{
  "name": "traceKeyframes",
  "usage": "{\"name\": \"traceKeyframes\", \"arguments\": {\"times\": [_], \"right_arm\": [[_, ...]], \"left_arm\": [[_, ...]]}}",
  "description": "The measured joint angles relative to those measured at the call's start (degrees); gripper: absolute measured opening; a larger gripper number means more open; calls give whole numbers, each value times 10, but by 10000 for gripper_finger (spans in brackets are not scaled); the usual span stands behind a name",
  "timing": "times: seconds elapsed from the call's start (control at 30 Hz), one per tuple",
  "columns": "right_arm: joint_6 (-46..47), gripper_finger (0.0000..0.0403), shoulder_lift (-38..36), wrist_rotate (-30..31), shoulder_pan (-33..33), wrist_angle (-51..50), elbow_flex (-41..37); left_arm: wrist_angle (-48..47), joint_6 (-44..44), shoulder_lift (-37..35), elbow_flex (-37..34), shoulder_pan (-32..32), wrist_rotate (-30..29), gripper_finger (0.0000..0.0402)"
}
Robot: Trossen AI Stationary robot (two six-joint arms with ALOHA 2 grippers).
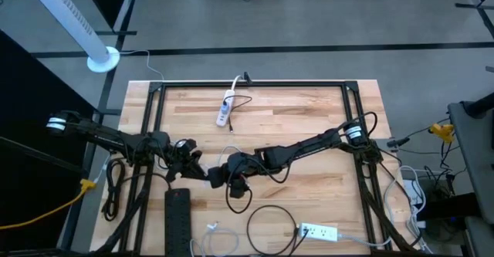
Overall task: Plug in charger cables
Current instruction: Insert the top white charger cable into the top white outlet extension
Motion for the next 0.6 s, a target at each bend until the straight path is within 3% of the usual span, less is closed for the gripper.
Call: {"name": "traceKeyframes", "arguments": {"times": [0.1, 0.6], "right_arm": [[-1, 16, 0, -3, 1, 0, 0], [1, 16, 0, 0, 1, 0, 0]], "left_arm": [[0, 12, 0, 0, -1, 1, 6], [0, 16, 0, 0, 0, 1, 5]]}}
